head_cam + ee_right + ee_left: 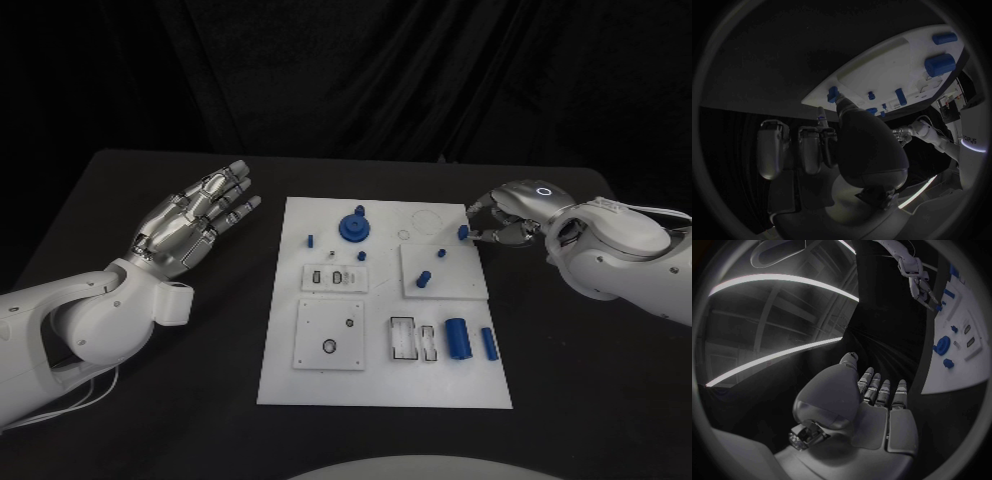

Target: Assemble the parts on the task board

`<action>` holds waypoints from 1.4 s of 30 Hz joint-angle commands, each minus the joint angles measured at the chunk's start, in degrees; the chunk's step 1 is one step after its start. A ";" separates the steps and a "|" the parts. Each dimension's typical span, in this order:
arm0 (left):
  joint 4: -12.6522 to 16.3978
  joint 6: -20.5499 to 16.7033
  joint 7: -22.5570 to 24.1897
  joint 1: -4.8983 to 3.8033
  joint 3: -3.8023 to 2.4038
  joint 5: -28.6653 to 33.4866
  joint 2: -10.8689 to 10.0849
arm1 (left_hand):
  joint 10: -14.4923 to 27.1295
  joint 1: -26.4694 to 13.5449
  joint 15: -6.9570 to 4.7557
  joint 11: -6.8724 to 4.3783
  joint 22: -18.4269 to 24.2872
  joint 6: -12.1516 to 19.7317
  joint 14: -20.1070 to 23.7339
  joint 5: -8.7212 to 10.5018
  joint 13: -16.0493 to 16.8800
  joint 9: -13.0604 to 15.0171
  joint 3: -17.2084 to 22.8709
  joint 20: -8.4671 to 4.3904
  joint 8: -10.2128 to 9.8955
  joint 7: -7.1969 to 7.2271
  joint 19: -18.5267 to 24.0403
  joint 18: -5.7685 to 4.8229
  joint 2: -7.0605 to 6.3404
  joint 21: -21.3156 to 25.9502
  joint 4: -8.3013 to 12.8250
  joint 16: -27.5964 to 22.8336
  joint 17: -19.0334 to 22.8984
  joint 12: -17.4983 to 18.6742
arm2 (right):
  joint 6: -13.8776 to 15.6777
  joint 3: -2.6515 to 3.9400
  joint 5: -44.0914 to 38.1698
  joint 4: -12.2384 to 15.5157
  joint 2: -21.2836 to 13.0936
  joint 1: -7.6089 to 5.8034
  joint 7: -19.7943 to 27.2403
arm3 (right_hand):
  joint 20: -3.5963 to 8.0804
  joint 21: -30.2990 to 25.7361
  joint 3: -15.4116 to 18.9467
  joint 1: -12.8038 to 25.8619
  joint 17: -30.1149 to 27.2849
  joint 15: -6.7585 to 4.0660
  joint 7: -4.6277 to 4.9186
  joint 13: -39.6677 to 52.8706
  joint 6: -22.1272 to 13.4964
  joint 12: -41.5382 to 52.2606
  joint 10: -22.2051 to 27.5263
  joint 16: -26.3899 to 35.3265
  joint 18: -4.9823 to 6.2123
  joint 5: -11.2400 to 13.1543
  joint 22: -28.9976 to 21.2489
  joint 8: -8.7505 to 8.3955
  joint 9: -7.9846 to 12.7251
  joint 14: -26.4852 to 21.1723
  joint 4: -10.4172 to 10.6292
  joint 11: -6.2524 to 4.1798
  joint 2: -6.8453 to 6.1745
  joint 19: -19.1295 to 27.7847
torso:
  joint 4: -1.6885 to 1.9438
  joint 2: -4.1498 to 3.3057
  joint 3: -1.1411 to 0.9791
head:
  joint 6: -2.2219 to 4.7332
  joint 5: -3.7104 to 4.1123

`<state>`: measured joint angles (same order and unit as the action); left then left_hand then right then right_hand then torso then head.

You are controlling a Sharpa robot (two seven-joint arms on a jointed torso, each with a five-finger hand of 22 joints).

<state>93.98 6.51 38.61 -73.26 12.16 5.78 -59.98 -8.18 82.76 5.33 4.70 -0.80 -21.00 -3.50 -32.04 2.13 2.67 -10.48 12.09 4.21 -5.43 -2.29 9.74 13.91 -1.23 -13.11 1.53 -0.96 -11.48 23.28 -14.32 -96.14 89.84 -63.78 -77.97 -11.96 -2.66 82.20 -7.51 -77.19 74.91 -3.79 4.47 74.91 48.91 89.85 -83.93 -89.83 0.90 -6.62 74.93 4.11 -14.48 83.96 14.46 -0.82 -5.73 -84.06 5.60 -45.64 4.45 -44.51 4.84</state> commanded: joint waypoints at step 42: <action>-0.47 1.43 0.26 0.11 -0.05 0.15 0.22 | -0.08 0.05 0.53 0.60 -0.08 0.02 -0.01 -0.02 0.09 0.07 -0.21 0.41 -0.03 -0.36 -0.10 0.68 0.16 -0.21 0.26 0.21 -0.08 -0.11 | 0.76 0.03 -0.38 -2.62 2.88 1.41 1.04 | 0.03 -1.73 0.38 -3.26 14.39 -0.09 -0.24 15.09 3.24 0.15 -6.07 0.63 1.41 -4.27 11.93 1.44 -0.88 5.73 0.09 0.20 0.24 -0.98 | 0.01 -0.04 -0.03 | -0.56 0.00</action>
<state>93.44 7.01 38.45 -73.21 12.16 5.78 -59.88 -8.38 82.76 5.33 4.90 -0.80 -21.00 -3.50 -32.04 2.13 2.66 -10.48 12.09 4.21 -5.43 -2.29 9.74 13.91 -1.23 -13.11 1.53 -0.96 -11.48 23.15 -14.32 -96.15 87.30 -60.89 -76.74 -11.30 -2.66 80.87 -7.51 -80.00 74.91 -3.79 4.17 74.91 51.89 89.85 -83.93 -89.37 1.83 -10.63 74.91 5.34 -15.27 83.96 14.46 -0.82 -5.50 -84.06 5.59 -45.66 4.46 -45.04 4.83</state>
